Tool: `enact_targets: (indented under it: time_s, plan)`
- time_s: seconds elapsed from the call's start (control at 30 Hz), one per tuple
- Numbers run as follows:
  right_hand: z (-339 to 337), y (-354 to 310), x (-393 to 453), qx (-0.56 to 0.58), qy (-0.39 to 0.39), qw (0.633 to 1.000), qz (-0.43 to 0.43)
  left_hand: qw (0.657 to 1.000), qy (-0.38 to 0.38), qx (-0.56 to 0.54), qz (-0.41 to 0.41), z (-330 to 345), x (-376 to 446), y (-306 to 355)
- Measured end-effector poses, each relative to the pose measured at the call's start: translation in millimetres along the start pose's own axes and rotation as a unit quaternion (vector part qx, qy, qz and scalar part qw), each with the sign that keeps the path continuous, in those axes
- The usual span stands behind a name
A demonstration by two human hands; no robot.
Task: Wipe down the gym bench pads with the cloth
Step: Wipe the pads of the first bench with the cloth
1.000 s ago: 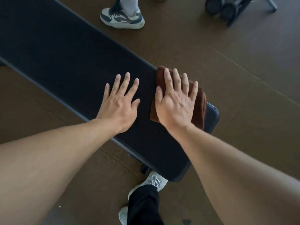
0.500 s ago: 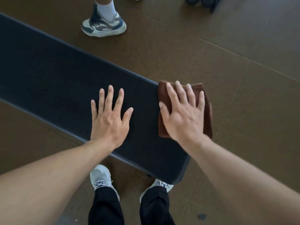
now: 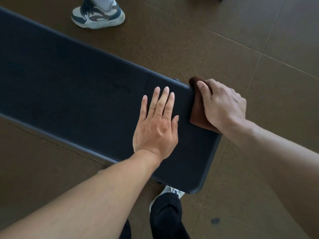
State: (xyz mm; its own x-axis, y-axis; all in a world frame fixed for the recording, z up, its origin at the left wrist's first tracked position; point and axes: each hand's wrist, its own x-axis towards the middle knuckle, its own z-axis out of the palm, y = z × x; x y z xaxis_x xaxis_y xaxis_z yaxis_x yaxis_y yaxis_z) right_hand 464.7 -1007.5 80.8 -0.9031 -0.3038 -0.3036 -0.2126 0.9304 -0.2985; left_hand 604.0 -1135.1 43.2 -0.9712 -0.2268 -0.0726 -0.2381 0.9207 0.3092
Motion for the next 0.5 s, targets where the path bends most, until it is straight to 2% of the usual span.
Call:
enact_targets:
  time_s: [0.2,0.37,0.5]
  plan:
    - [17,-57,31,-0.022,-0.040,0.993,-0.104,0.989,0.067,-0.128,-0.018,-1,-4,-2]
    - [30,-27,-16,-0.052,0.022,0.979,-0.195,0.957,0.053,-0.282,-0.038,-16,-8,-10]
    - [55,-18,-103,-0.070,0.007,0.968,-0.239,0.971,0.034,-0.239,0.001,-27,-37,-47]
